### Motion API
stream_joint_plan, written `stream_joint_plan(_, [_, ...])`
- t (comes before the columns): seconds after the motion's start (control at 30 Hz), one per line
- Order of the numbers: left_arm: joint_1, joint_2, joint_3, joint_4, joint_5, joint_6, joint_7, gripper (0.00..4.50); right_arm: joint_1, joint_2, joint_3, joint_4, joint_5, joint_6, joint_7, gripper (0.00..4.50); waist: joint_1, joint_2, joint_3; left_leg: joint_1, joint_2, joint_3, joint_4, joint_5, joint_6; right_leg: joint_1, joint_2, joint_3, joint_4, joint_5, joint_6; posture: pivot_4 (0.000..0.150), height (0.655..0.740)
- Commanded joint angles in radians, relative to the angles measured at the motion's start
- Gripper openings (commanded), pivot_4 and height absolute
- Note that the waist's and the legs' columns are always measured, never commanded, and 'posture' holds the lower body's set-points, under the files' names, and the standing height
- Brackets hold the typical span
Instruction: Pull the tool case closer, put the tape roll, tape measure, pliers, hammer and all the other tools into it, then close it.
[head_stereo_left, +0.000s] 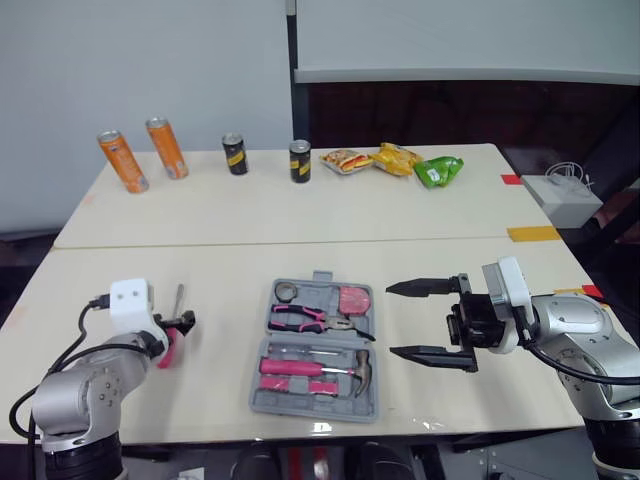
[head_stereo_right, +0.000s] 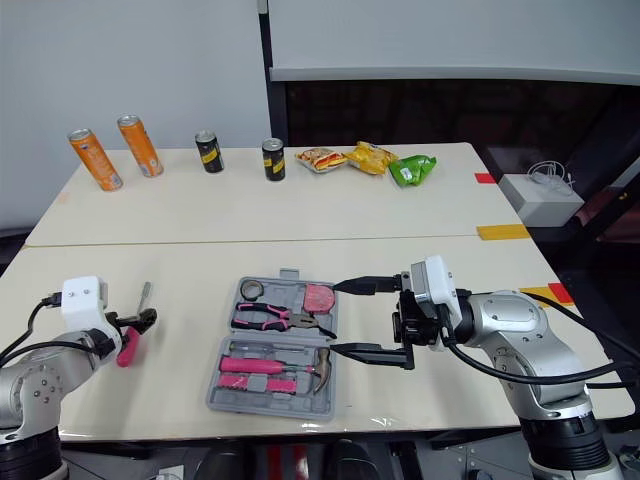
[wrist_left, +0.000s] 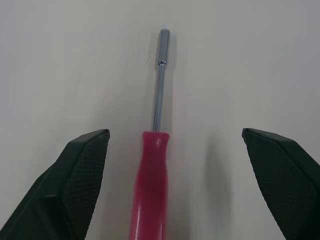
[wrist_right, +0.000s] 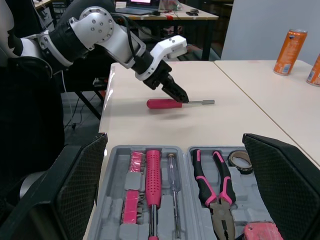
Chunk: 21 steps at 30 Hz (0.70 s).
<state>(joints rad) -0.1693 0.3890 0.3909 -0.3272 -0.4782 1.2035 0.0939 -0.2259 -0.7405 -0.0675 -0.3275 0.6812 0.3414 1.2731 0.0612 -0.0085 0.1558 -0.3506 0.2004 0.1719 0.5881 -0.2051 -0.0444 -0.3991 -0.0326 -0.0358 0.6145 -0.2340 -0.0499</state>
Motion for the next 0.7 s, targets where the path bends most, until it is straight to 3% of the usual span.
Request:
stream_joint_plan(0.03, [-0.008,-0.006,0.007,0.026,0.042,-0.043,-0.001,4.5,-0.015,0.002,-0.013,-0.028,0.026,0.003,0.0,4.49,0.0,0.0,0.0,0.0,0.0,0.0,0.0,0.0,0.0,0.0,0.0,0.0,0.0,0.0,0.0,0.15,0.74])
stream_joint_plan(0.7, [-0.036,-0.045,-0.014,0.155,0.118,-0.143,-0.058,4.5,-0.01,0.07,-0.038,-0.055,0.064,0.02,-0.091,4.49,0.002,0.0,0.0,-0.003,0.0,-0.001,0.0,0.0,0.0,-0.004,0.0,-0.001,0.0,0.0,0.0,0.15,0.74])
